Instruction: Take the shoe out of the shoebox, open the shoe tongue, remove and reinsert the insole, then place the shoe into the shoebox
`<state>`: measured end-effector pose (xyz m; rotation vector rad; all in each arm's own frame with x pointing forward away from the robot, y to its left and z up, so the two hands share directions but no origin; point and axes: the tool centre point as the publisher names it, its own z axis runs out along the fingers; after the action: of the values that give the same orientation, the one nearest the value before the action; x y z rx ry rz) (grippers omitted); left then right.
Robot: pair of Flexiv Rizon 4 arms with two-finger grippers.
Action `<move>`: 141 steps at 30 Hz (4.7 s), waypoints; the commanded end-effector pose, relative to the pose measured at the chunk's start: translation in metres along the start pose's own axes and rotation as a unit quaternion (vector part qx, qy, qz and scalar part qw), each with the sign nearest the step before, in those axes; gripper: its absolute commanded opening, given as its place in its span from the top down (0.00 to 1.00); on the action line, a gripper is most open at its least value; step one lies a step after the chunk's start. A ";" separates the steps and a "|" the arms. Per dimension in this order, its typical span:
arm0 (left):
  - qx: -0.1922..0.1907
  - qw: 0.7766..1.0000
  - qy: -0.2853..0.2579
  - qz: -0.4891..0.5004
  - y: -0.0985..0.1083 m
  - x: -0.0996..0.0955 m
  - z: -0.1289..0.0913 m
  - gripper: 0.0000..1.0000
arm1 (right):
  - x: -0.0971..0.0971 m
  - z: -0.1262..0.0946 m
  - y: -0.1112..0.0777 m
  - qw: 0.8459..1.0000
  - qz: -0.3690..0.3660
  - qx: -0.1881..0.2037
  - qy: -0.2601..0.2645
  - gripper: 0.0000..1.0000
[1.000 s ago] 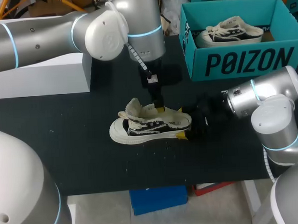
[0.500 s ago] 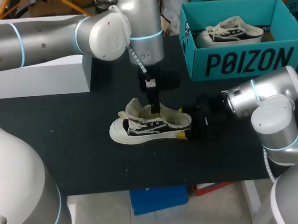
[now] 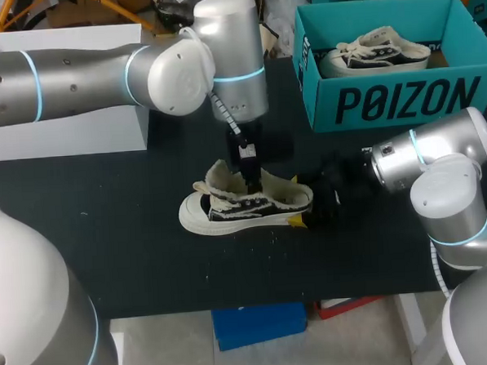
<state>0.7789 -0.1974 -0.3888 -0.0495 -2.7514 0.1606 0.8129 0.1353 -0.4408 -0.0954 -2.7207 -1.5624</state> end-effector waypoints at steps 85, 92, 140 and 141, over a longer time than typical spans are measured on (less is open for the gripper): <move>-0.081 0.888 -0.433 -0.128 0.048 -0.033 0.025 0.71 | 0.000 0.002 -0.004 1.000 0.000 0.001 -0.001 1.00; -0.077 0.890 -0.433 -0.116 0.043 -0.038 0.026 0.80 | 0.000 0.002 -0.004 1.000 0.000 0.001 -0.001 1.00; 0.047 0.965 -0.248 0.069 0.014 -0.009 -0.024 1.00 | 0.000 0.002 -0.004 1.000 0.000 0.001 -0.001 1.00; 0.048 0.965 -0.250 0.071 0.013 -0.007 -0.024 1.00 | 0.000 0.002 -0.004 1.000 0.000 0.001 -0.001 1.00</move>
<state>0.8006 -0.1876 -0.3729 -0.2008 -3.2314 0.3615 0.8129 0.1356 -0.4413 -0.0978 -2.7222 -1.5626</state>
